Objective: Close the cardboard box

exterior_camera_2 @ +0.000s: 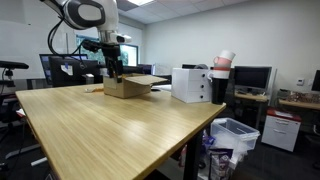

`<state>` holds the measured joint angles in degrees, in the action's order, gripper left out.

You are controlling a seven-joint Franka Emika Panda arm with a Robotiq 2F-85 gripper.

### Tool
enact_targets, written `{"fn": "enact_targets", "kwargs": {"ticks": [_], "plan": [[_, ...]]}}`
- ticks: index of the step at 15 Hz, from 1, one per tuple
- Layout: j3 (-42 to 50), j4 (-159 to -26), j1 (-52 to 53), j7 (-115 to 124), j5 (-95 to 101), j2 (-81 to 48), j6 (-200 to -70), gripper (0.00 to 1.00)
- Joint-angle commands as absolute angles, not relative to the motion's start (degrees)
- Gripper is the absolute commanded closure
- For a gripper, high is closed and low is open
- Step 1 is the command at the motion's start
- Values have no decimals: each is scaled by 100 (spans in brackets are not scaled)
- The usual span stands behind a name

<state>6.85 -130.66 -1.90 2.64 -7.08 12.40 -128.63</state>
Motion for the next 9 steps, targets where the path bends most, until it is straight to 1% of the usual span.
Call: {"fn": "enact_targets", "kwargs": {"ticks": [1,9], "plan": [[688,-12837,-391,277,-656,1278,-12680,0],[914,-12754,-524,152,-1087,1303,-12868,0]]}}
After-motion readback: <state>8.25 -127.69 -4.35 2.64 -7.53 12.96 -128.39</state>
